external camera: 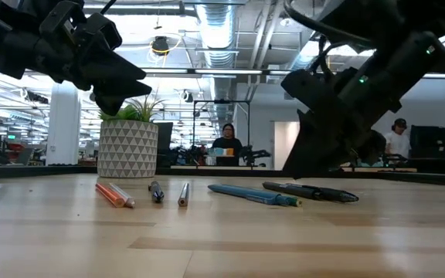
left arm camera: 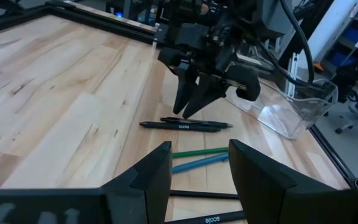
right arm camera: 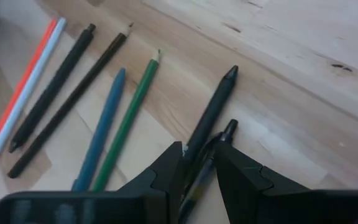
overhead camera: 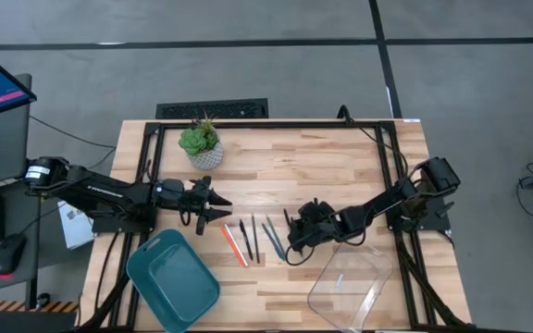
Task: Sort pens & pencils
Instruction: Put the transparent black pen into the transparent bin
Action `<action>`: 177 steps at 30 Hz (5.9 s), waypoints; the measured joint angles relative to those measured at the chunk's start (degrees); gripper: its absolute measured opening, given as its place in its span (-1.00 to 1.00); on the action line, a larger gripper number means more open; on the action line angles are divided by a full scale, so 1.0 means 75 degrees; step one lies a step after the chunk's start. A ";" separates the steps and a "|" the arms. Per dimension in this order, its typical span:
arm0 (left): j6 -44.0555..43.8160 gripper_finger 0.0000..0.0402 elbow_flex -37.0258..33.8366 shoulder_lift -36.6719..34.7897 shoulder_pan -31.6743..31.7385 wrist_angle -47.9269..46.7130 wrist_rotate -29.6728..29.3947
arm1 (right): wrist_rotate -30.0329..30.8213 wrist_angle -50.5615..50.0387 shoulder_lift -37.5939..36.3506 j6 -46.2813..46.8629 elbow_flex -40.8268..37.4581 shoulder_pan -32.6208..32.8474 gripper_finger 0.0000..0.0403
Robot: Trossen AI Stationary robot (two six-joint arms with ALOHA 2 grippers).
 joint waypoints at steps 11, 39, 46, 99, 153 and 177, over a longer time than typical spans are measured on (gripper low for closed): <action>-0.0016 -0.26 -0.0003 0.0000 0.0000 -0.0050 0.0003 | -0.0006 -0.0563 0.0000 0.0143 -0.0003 -0.0099 -0.41; -0.0039 -0.26 -0.0003 -0.0002 0.0000 -0.0038 0.0006 | -0.0554 -0.0188 0.0038 0.0135 -0.0003 -0.0107 -0.41; -0.0039 -0.26 -0.0003 0.0000 0.0000 -0.0038 0.0006 | -0.0549 -0.0385 0.0044 0.0140 -0.0003 -0.0107 -0.41; -0.0039 -0.26 -0.0003 -0.0003 0.0003 -0.0175 0.0006 | 0.0943 -0.2467 0.0051 0.0651 -0.0006 -0.1273 -0.41; -0.0039 -0.26 -0.0003 -0.0003 0.0003 -0.0210 0.0006 | 0.1096 -0.2530 0.0044 0.0595 -0.0006 -0.1259 -0.64; -0.0039 -0.26 -0.0003 -0.0003 0.0000 -0.0213 0.0006 | 0.1084 -0.2527 0.0044 0.0596 -0.0006 -0.1259 -0.64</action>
